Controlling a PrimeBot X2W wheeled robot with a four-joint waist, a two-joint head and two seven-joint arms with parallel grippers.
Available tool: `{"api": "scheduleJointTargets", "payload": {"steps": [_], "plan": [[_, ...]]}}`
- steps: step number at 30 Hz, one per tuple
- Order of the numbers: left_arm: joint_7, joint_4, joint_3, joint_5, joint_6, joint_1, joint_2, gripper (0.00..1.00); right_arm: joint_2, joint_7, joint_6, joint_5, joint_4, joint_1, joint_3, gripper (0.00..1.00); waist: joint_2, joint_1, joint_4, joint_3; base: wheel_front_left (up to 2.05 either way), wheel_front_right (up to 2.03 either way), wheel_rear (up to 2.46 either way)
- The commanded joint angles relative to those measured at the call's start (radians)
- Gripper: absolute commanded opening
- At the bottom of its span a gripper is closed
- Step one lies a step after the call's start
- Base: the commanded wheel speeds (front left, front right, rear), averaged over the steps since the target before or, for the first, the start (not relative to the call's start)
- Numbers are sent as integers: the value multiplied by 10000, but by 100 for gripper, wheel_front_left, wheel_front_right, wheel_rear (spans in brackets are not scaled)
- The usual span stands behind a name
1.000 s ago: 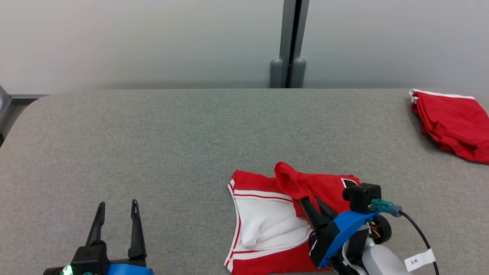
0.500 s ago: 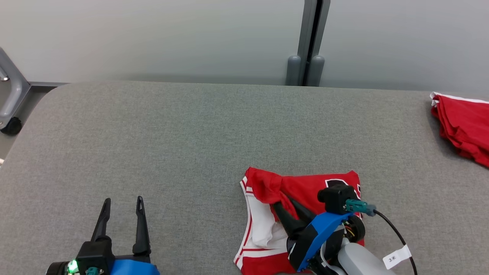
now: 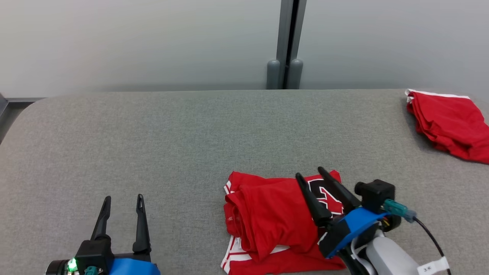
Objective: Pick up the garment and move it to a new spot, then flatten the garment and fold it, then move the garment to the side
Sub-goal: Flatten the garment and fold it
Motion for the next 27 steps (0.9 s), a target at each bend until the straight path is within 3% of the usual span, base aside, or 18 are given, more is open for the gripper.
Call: {"api": "scheduleJointTargets", "payload": {"steps": [1, 5, 11, 19, 27], "plan": [[-42, -62, 3, -47, 9, -172, -17, 100, -275, -158, 3, -294, -326, 347, -394, 100, -1, 0, -173, -113, 0, 0, 0], [-42, -88, -59, -47, -13, -166, -16, 100, -668, -334, 3, -882, -1093, 860, -1340, 100, -1, 0, -391, -199, 0, 0, 0], [-42, -84, -165, -47, 10, -57, -17, 100, -740, -400, 3, -1590, -2167, 1873, -2664, 100, -1, 0, -618, -328, 0, 0, 0], [-42, -36, -194, -5, -56, 147, -16, 100, -331, -398, 3, -2247, -3402, 3308, -4104, 100, -1, 0, -749, -501, 0, 0, 0], [-42, 88, -175, 77, -80, 207, -16, 100, 144, -401, 3, -2612, -3922, 4203, -4522, 100, -1, 0, -739, -591, 0, 0, 0]]}}
